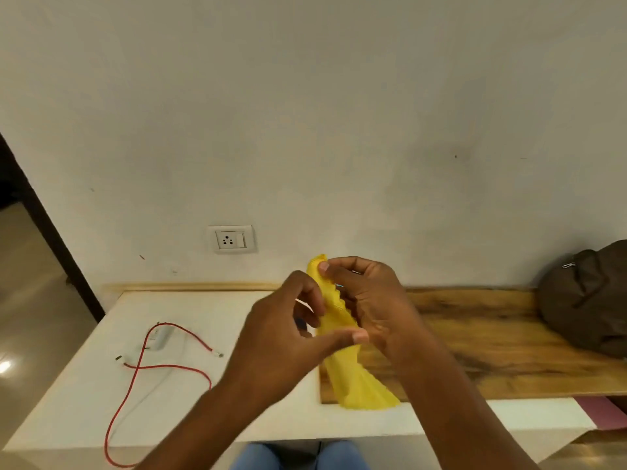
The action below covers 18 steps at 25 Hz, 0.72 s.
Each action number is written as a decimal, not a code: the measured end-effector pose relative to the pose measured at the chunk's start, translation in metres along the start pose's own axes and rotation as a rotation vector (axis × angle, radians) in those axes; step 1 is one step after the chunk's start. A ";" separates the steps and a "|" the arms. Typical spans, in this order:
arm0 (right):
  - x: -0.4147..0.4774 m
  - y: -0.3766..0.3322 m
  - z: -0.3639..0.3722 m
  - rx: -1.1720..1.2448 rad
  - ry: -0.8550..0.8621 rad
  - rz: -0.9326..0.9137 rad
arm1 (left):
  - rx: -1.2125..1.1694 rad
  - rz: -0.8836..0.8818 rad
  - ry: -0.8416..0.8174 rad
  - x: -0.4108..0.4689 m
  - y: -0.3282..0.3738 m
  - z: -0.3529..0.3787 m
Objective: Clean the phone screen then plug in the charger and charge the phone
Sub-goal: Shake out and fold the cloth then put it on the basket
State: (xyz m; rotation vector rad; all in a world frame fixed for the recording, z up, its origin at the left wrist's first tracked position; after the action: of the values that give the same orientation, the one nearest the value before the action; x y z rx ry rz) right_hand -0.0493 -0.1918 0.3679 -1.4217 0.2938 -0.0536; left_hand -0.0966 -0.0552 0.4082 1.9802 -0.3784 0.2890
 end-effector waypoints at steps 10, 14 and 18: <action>-0.009 -0.013 0.012 0.286 -0.048 0.019 | 0.202 -0.023 0.283 0.002 -0.023 -0.006; -0.007 -0.022 0.013 0.298 -0.023 -0.012 | 0.238 0.027 0.334 0.007 -0.021 -0.019; -0.004 -0.040 0.007 0.285 -0.033 -0.103 | 0.112 0.065 0.363 0.016 -0.012 -0.038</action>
State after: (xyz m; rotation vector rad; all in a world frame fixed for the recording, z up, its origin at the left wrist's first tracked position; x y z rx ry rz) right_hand -0.0459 -0.1901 0.4082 -1.1526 0.1767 -0.1505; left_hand -0.0785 -0.0180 0.4200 1.9755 -0.1953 0.7118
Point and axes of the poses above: each hand's wrist, its own x-axis towards the middle knuckle, its own z-axis out of the palm, y = z × x, the point moved 8 cm from there along x, towards the middle knuckle, and after that the axes turned 6 degrees about y, right-handed, at the moved point
